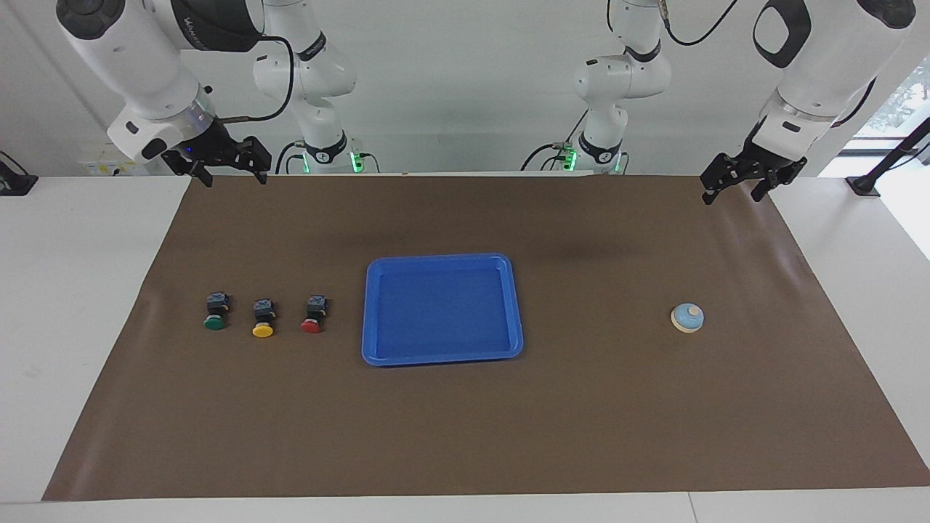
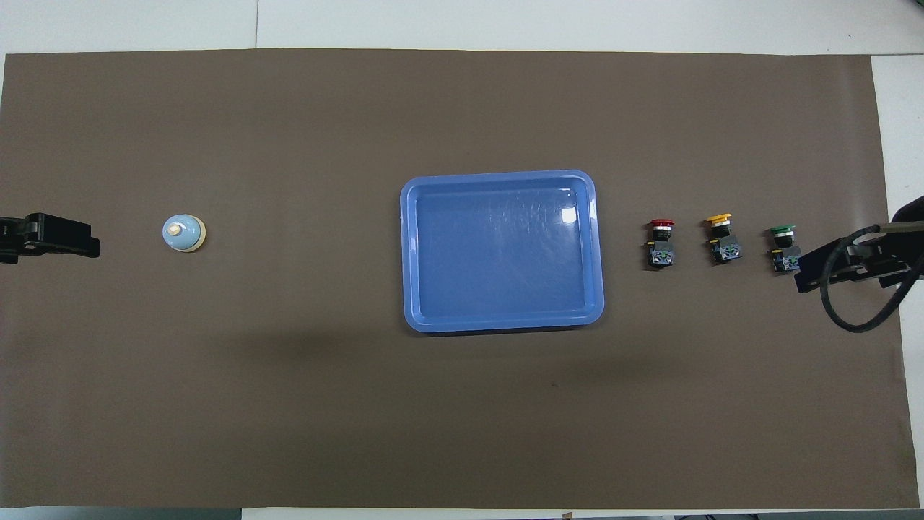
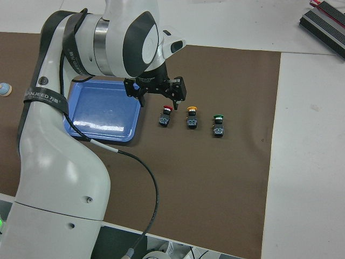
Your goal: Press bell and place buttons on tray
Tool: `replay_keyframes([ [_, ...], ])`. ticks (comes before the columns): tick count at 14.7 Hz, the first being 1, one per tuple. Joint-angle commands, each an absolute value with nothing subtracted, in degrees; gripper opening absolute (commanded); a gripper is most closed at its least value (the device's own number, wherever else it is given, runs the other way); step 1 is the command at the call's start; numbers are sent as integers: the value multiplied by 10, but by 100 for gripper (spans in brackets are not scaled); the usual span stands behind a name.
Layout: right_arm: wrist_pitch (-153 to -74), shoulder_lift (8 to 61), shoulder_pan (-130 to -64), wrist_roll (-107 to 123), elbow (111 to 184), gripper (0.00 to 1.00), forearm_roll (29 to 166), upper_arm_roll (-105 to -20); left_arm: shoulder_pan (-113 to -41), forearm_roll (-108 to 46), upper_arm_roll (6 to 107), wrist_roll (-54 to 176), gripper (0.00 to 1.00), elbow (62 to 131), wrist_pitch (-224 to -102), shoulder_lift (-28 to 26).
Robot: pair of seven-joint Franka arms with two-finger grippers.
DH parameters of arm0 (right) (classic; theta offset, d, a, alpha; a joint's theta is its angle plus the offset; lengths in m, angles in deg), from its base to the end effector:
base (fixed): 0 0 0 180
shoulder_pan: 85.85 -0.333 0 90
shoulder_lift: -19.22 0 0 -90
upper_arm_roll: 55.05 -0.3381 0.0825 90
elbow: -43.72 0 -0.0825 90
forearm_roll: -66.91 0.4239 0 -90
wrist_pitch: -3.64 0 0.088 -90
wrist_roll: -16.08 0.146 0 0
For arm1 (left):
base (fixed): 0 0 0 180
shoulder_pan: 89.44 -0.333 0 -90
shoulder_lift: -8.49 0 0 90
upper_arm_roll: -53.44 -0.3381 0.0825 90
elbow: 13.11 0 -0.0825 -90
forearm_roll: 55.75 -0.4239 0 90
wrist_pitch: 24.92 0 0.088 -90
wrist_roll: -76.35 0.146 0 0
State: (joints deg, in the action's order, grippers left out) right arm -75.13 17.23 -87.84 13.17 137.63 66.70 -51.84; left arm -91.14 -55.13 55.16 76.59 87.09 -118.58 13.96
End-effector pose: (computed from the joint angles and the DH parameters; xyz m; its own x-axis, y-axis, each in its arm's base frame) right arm 0.5495 -0.0128 0.5798 0.9734 0.0298 -0.2273 0.0283 -0.9996 -0.0098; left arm 0.5644 -0.0023 0.5770 0.9998 -0.0037 -0.0187 -0.0035 -1.0000 0.0080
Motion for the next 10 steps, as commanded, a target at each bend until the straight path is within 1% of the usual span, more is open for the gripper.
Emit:
replay_keyframes([
  [1, -754, 159, -880, 120, 1390, 100, 668, -516, -903, -550, 546, 763, 100, 874, -1184, 150],
  [6, -754, 159, -880, 120, 1390, 100, 668, -516, -906, -552, 545, 758, 100, 876, -1192, 149],
  [10, -754, 159, -880, 120, 1390, 100, 668, -516, -924, -552, 546, 768, 100, 894, -1221, 150],
])
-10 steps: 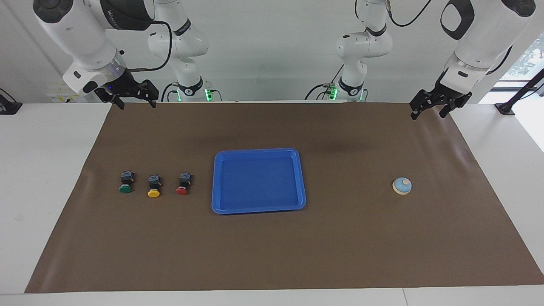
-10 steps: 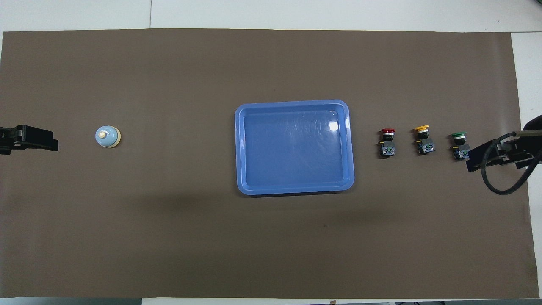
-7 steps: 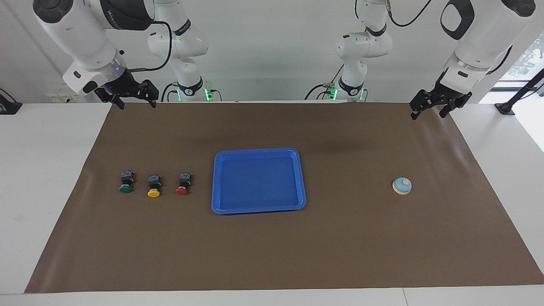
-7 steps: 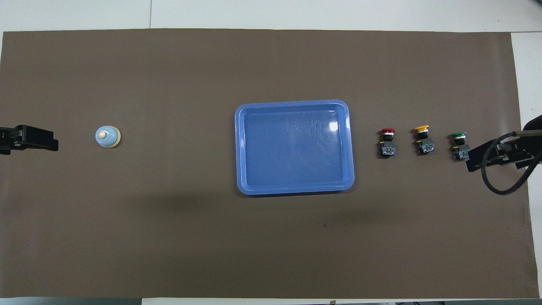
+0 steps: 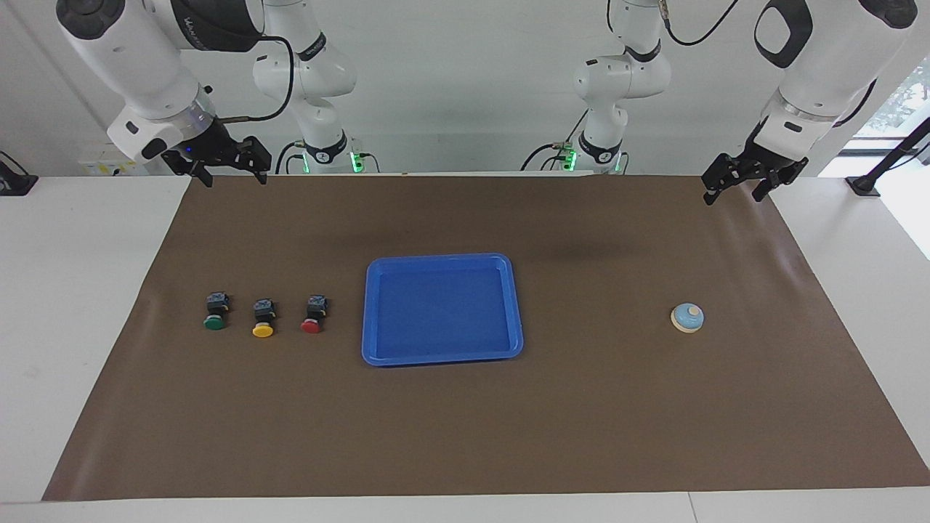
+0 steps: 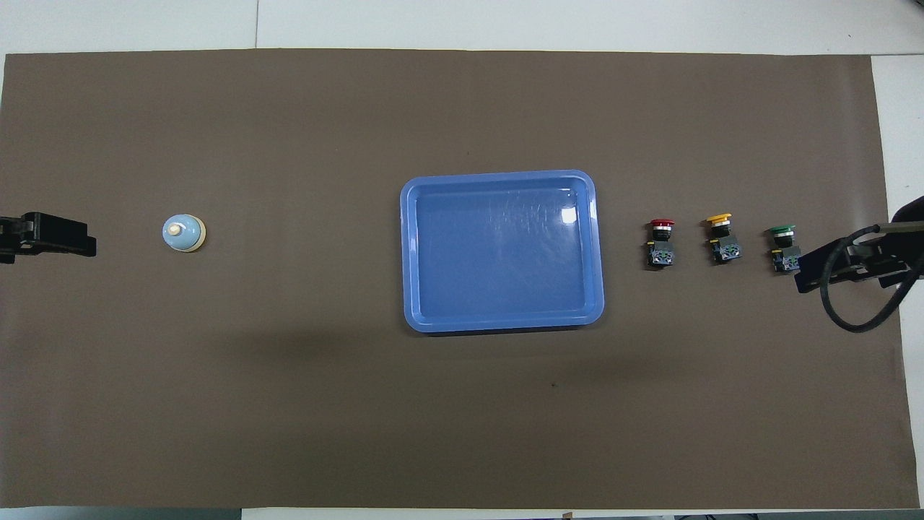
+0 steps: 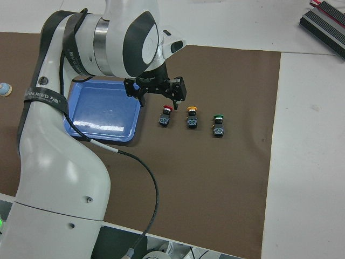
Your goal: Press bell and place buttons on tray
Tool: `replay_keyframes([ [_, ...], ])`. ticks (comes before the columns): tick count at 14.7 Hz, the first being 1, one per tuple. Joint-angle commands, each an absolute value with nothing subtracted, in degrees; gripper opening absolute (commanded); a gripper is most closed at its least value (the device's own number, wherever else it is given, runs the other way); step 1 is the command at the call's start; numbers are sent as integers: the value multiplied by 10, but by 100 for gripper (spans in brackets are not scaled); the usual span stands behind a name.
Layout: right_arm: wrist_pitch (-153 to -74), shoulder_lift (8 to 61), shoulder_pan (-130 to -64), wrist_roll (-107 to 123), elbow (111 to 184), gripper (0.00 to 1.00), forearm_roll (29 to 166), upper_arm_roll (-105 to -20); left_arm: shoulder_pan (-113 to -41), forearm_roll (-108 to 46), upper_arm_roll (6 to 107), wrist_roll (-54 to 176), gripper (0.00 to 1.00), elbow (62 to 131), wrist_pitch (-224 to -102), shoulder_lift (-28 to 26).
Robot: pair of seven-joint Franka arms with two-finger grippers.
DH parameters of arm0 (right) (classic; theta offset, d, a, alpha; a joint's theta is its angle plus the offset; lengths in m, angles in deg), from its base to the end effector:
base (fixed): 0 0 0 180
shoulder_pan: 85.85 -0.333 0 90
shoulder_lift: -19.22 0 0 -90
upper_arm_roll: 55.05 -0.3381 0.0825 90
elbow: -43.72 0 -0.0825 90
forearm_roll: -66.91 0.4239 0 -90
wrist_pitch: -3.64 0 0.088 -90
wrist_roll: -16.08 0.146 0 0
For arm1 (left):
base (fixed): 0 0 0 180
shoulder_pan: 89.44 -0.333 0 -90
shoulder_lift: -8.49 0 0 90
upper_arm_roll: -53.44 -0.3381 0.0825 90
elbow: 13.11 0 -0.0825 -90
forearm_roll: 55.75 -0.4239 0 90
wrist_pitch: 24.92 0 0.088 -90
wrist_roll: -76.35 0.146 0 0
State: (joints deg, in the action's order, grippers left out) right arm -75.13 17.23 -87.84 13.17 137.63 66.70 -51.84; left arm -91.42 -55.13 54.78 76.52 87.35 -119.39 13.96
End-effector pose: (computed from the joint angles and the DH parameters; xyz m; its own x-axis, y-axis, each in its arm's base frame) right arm 0.5495 -0.0128 0.5798 0.9734 0.0298 -0.2273 0.0283 -0.9996 -0.0098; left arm 0.5660 0.0043 0.5759 0.9999 0.0092 -0.0091 0.0093 -0.9999 0.0086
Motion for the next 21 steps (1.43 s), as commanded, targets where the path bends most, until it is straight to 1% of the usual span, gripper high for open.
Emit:
replay_keyframes([
  [1, -754, 159, -880, 120, 1390, 100, 668, -516, -926, -551, 546, 771, 100, 907, -1237, 149],
  [2, -754, 159, -880, 120, 1390, 100, 668, -516, -927, -551, 546, 773, 96, 918, -1252, 146],
  [3, -757, 159, -880, 122, 1390, 100, 668, -516, -929, -551, 546, 773, 87, 923, -1267, 142],
  [4, -765, 160, -879, 122, 1388, 100, 668, -516, -930, -551, 546, 772, 71, 928, -1277, 135],
  [6, -775, 160, -878, 122, 1389, 100, 668, -516, -935, -550, 546, 773, 17, 941, -1301, 130],
  [7, -770, 158, -879, 122, 1389, 100, 668, -516, -938, -550, 546, 772, 0, 956, -1320, 127],
  [9, -770, 155, -879, 121, 1390, 100, 668, -516, -939, -550, 546, 772, 0, 974, -1356, 110],
  [11, -772, 154, -880, 118, 1393, 100, 667, -516, -942, -550, 546, 772, 0, 970, -1372, 75],
  [12, -789, 149, -886, 117, 1408, 100, 667, -517, -942, -548, 546, 772, 0, 969, -1385, 57],
  [13, -832, 141, -887, 122, 1435, 100, 668, -520, -943, -548, 546, 772, 0, 968, -1396, 44],
  [14, -886, 130, -889, 128, 1476, 100, 670, -524, -943, -547, 546, 772, 0, 967, -1404, 32],
  [15, -921, 125, -896, 137, 1505, 100, 671, -528, -944, -547, 546, 772, 0, 961, -1411, 16],
  [16, -949, 134, -907, 146, 1516, 100, 671, -528, -944, -547, 546, 772, 0, 956, -1418, 6],
  [18, -991, 179, -919, 150, 1517, 100, 672, -529, -944, -547, 546, 772, 0, 948, -1439, -18],
  [21, -1096, 241, -930, 150, 1542, 100, 673, -529, -944, -547, 546, 772, 0, 951, -1461, -35],
])
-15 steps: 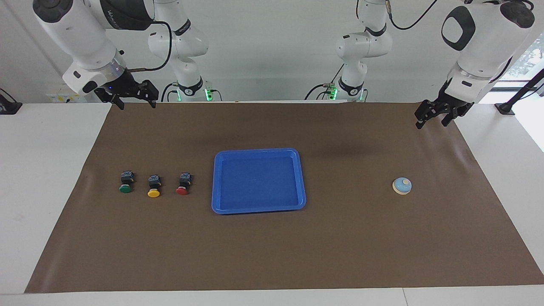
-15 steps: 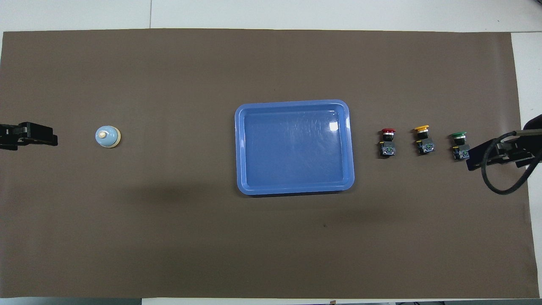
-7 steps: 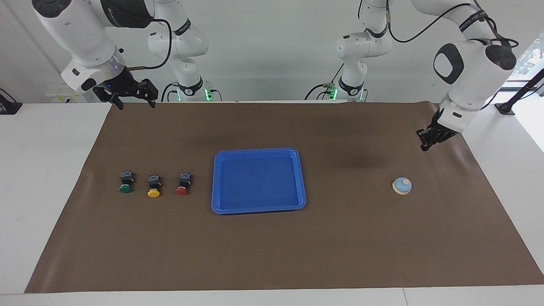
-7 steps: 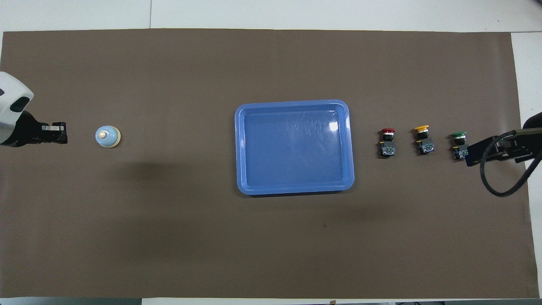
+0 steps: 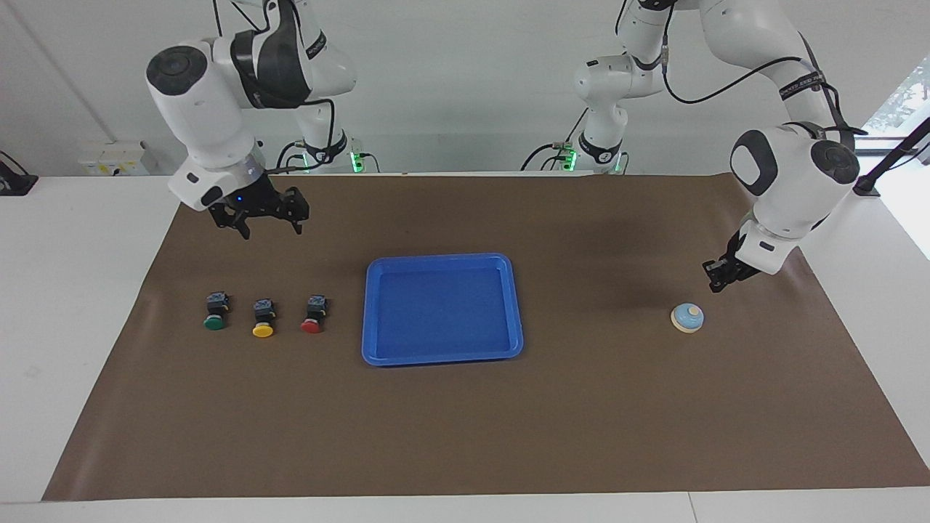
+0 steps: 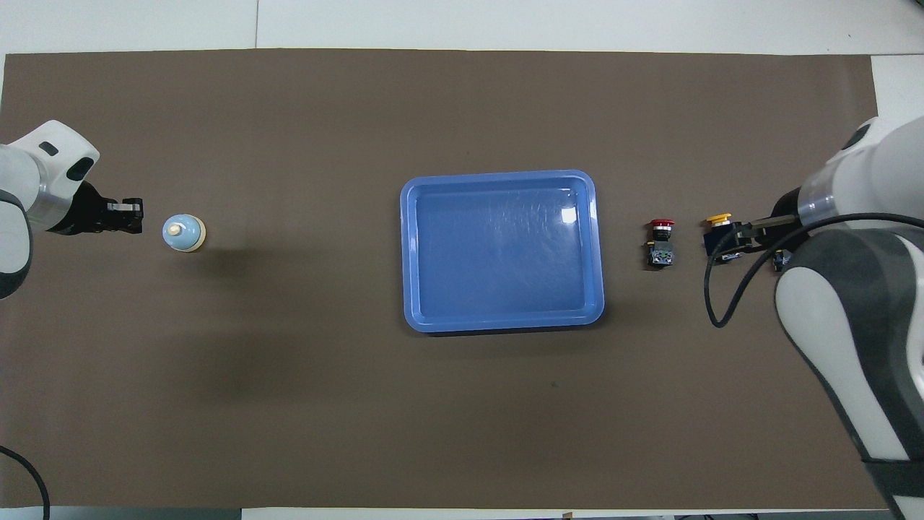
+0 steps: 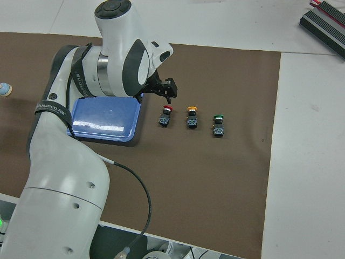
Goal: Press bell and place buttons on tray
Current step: 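Move the left gripper over the bell while the right gripper grasps the red button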
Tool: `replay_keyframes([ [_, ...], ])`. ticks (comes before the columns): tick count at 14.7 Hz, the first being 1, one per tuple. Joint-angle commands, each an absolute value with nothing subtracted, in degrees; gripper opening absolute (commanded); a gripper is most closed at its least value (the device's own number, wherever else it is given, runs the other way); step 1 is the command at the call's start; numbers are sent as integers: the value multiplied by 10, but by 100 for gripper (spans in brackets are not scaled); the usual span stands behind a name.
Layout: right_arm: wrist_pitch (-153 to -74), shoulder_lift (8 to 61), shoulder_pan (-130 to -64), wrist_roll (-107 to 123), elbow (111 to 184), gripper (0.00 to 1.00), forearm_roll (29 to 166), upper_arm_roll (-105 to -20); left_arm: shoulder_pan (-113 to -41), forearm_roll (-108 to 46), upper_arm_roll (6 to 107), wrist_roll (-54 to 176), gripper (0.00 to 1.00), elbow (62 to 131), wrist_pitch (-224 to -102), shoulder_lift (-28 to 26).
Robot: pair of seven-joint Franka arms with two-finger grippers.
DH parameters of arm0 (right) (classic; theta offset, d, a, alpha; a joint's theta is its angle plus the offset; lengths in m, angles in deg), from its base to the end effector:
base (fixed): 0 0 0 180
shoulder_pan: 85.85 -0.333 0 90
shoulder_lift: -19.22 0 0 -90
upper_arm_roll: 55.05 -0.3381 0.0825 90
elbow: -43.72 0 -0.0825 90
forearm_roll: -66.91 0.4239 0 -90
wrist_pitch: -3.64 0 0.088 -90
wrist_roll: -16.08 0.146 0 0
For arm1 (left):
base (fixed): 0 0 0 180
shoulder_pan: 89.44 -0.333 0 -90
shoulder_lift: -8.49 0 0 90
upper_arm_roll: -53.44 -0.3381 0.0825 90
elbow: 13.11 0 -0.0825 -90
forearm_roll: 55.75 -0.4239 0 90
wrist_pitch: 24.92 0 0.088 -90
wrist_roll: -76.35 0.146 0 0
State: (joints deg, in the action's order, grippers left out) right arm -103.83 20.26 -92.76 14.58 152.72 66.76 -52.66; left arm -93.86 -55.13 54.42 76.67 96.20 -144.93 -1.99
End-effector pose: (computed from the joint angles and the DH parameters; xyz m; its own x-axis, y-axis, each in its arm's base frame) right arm 0.5947 0.0468 0.4520 0.9934 0.1056 -0.0449 0.1057 -0.9944 0.0020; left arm 0.6389 0.0378 0.3658 0.9982 0.0601 0.0039 0.0601 -0.9981 0.0125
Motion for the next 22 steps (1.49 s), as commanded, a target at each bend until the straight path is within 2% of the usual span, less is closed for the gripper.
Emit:
replay_keyframes([
  [1, -1136, 252, -930, 150, 1560, 100, 673, -529, -944, -547, 546, 772, 0, 953, -1471, -36],
  [4, -1238, 260, -931, 162, 1628, 99, 692, -529, -944, -547, 546, 772, 0, 953, -1481, -44],
  [7, -1276, 305, -931, 165, 1631, 89, 706, -529, -942, -546, 546, 771, 0, 953, -1498, -60],
  [9, -1277, 317, -931, 164, 1633, 69, 706, -529, -940, -546, 546, 770, 0, 953, -1507, -65],
  [10, -1278, 320, -931, 164, 1633, 62, 706, -529, -938, -546, 546, 770, 0, 953, -1510, -70],
  [11, -1278, 324, -931, 164, 1633, 60, 706, -529, -937, -546, 546, 770, 0, 953, -1515, -75],
  [17, -1289, 347, -931, 167, 1633, 57, 706, -529, -932, -546, 546, 764, 0, 958, -1537, -87],
  [18, -1290, 348, -932, 168, 1633, 39, 706, -529, -932, -546, 546, 763, 0, 965, -1543, -87],
  [19, -1286, 349, -933, 163, 1627, 7, 706, -529, -932, -546, 546, 764, 0, 973, -1556, -87],
  [20, -1279, 351, -944, 163, 1614, 0, 705, -529, -932, -546, 546, 764, 0, 981, -1567, -93],
  [22, -1240, 356, -962, 167, 1576, 0, 702, -529, -933, -546, 546, 764, 0, 982, -1575, -100],
])
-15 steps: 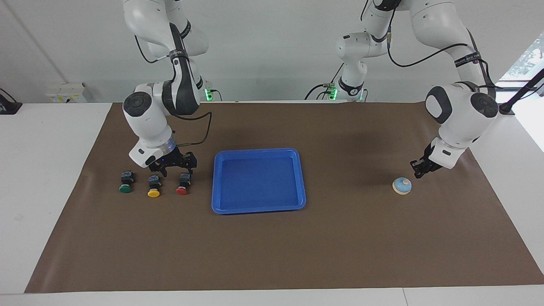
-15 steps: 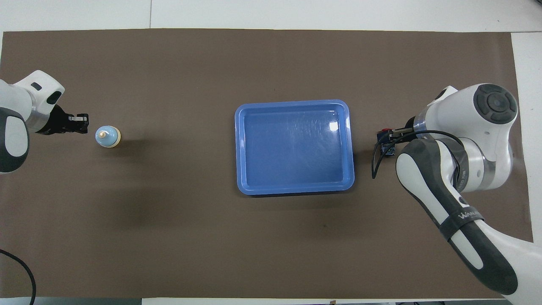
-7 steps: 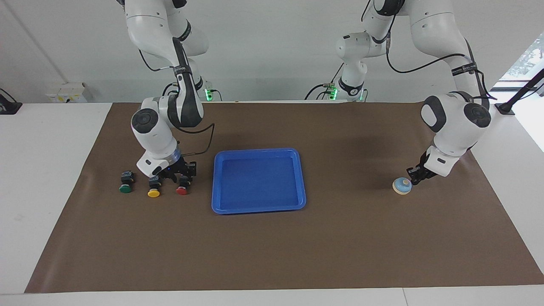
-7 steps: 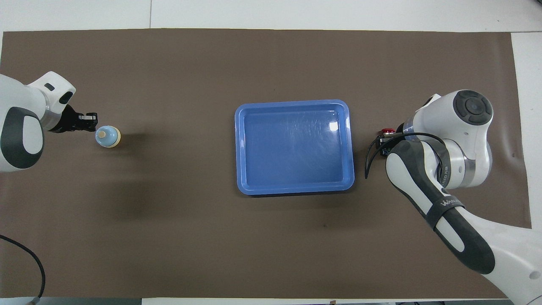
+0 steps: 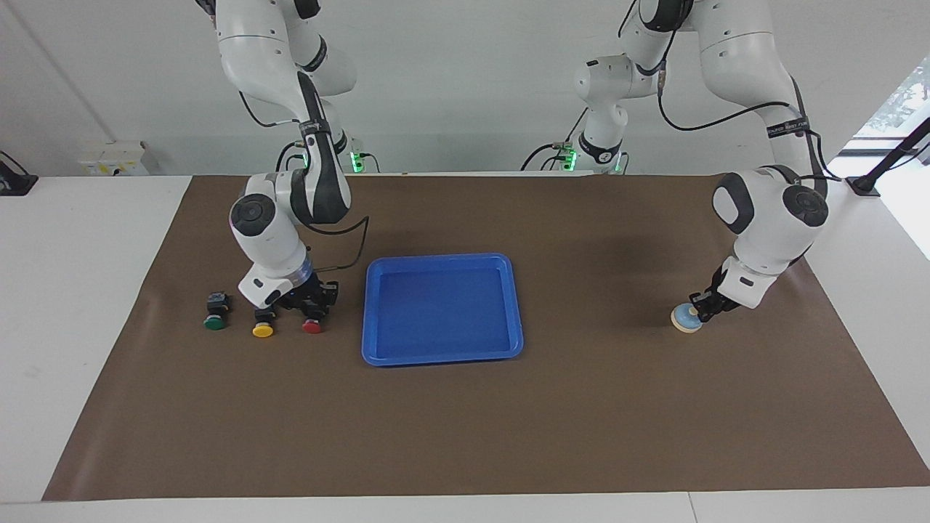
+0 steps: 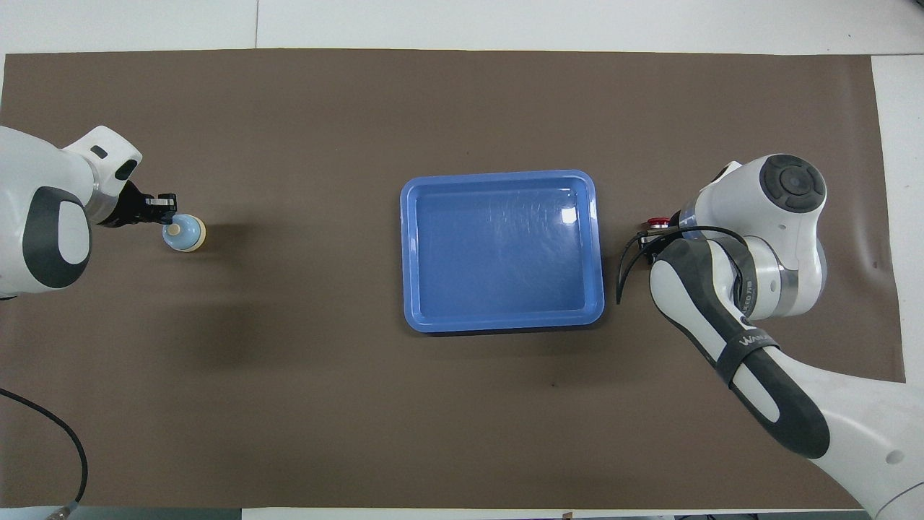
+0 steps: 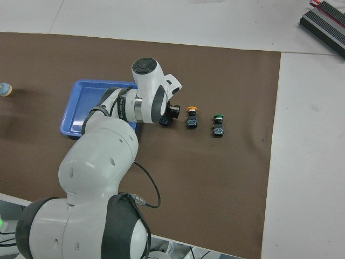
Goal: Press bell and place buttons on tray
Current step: 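Move the left gripper over the bell while the right gripper grasps the red button, then carry the red button into the tray with the right gripper and release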
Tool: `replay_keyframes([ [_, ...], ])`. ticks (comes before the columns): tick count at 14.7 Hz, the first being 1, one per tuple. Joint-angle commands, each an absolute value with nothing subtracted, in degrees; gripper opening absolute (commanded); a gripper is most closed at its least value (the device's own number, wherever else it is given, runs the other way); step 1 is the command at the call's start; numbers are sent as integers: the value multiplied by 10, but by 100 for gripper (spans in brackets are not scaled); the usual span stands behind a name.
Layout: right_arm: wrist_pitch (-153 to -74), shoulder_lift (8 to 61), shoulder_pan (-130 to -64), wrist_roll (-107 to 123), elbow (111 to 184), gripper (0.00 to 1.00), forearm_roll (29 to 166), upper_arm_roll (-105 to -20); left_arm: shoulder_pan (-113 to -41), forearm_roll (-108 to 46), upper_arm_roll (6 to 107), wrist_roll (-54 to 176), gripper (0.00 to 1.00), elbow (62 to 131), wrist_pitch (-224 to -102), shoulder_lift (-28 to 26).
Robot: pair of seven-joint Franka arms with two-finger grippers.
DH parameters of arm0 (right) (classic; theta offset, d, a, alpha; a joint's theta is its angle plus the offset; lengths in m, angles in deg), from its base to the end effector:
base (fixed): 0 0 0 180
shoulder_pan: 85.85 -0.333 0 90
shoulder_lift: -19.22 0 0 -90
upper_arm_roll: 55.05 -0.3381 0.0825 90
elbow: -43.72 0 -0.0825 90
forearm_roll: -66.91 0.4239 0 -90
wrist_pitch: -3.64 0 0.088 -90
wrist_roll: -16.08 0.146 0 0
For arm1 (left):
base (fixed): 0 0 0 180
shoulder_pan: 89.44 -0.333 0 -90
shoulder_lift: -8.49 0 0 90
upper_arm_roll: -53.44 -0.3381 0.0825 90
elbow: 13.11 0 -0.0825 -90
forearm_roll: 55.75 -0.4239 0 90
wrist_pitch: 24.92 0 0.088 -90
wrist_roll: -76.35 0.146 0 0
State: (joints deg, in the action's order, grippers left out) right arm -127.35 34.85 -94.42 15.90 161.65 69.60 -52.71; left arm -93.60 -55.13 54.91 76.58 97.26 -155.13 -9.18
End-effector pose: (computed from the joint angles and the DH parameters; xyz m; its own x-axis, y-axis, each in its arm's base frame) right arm 0.6121 0.0694 0.2544 0.9956 0.0819 -0.0447 0.0809 -0.9965 -0.0232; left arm 0.6587 0.0308 0.2914 0.9980 0.0514 0.0379 0.0508 -0.9986 0.0162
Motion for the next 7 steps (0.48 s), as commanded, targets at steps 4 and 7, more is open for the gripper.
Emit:
replay_keyframes([
  [4, -1151, 374, -1007, 214, 1482, 0, 702, -529, -935, -545, 546, 764, 0, 952, -1544, -104],
  [7, -1162, 382, -1067, 284, 1479, 0, 705, -528, -935, -533, 547, 763, 0, 873, -1437, -104],
])
